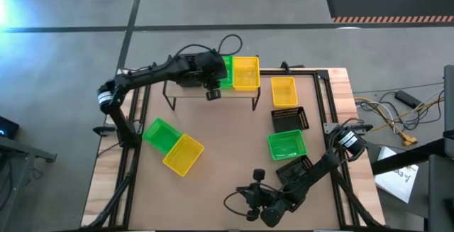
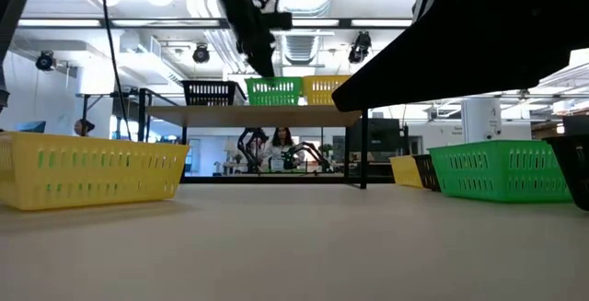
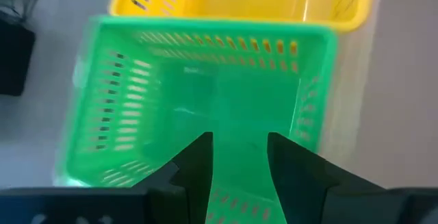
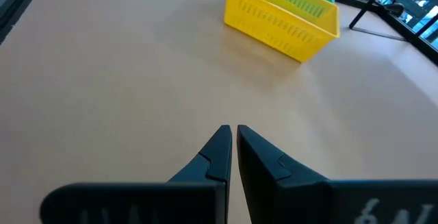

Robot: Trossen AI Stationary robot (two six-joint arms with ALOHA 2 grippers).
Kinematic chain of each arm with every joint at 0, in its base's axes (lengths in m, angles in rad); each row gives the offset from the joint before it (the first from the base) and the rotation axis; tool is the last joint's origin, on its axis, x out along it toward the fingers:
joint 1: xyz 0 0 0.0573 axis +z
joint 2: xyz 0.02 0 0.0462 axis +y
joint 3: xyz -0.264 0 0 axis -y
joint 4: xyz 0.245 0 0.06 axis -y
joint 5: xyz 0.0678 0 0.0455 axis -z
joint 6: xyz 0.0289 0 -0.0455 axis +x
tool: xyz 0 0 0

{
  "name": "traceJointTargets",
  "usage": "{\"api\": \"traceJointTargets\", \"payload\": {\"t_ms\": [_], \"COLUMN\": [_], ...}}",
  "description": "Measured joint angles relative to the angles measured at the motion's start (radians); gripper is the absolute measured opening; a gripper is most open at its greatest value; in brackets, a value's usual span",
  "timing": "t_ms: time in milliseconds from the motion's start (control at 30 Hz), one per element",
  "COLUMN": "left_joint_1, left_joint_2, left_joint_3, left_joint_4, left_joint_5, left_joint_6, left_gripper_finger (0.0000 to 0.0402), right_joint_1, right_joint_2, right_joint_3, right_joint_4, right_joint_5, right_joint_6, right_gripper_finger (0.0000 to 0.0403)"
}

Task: Stack baskets on shelf by color
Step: Adjust the green bin on the shelf

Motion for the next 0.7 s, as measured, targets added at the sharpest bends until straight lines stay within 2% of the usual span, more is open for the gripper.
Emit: {"api": "traceJointTargets", "payload": {"t_ms": [267,600,700], "left_joint_1": [0.0,-0.003,-0.023], "left_joint_2": [0.009,-0.073,-0.116], "left_joint_3": [-0.001,-0.001,-0.005], "left_joint_4": [-0.021,-0.027,-0.024], "left_joint_5": [-0.002,-0.016,0.035], "left_joint_6": [0.0,0.006,0.01], "left_gripper_finger": [0.0125,0.0125,0.0125], "right_joint_1": [0.0,0.0,0.0], "right_joint_2": [0.0,0.0,0.0], "right_joint_3": [0.0,0.0,0.0], "right_joint_4": [0.0,0.0,-0.001], "right_joint_5": [0.0,0.0,0.0], "right_joint_6": [0.006,0.006,0.006], "right_gripper_finger": [0.0018,0.0018,0.0018]}}
